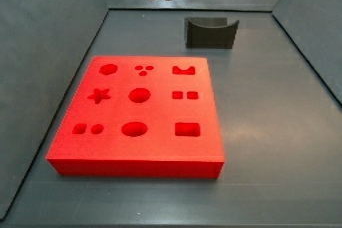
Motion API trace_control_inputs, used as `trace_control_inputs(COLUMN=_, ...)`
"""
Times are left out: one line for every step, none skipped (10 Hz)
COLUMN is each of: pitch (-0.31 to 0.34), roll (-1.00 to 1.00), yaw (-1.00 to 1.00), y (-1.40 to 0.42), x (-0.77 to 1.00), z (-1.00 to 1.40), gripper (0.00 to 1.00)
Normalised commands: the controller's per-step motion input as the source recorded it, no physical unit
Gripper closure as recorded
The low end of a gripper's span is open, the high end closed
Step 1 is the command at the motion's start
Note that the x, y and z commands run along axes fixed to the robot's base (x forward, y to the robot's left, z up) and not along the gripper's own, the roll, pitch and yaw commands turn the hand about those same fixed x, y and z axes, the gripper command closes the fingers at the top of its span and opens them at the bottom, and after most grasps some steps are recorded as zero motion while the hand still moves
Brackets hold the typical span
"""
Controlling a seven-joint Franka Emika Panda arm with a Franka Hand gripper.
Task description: Insert the 3 prong object.
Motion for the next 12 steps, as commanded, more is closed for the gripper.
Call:
trace_control_inputs(pitch=0.0, roll=0.0, yaw=-0.04, y=0.0, x=0.0, z=-0.09, gripper=1.0)
trace_control_inputs(pitch=0.0, roll=0.0, yaw=-0.23, y=0.12, x=-0.07, z=-0.13, gripper=1.0)
trace_control_inputs(pitch=0.0, roll=0.0, yaw=-0.66, y=0.27, x=-0.25, z=-0.07, gripper=1.0)
trace_control_inputs(pitch=0.0, roll=0.02, yaw=-0.93, y=0.02, x=-0.18, z=0.0, gripper=1.0)
trace_control_inputs(pitch=0.0, roll=0.06, yaw=-1.0, y=0.0, x=-0.06, z=0.0, gripper=1.0)
trace_control_inputs(pitch=0.0, roll=0.06, yaw=-1.0, y=0.0, x=-0.02, z=0.0, gripper=1.0)
trace_control_inputs(pitch=0.0, roll=0.05, yaw=-1.0, y=0.0, x=-0.01, z=0.0, gripper=1.0)
trace_control_inputs(pitch=0.0, roll=0.05, yaw=-1.0, y=0.0, x=-0.02, z=0.0, gripper=1.0)
trace_control_inputs(pitch=0.0, roll=0.06, yaw=-1.0, y=0.0, x=-0.02, z=0.0, gripper=1.0)
trace_control_inputs(pitch=0.0, roll=0.06, yaw=-1.0, y=0.0, x=-0.02, z=0.0, gripper=1.0)
trace_control_inputs(pitch=0.0, roll=0.06, yaw=-1.0, y=0.0, x=-0.02, z=0.0, gripper=1.0)
trace_control_inputs(pitch=0.0, roll=0.06, yaw=-1.0, y=0.0, x=-0.01, z=0.0, gripper=1.0)
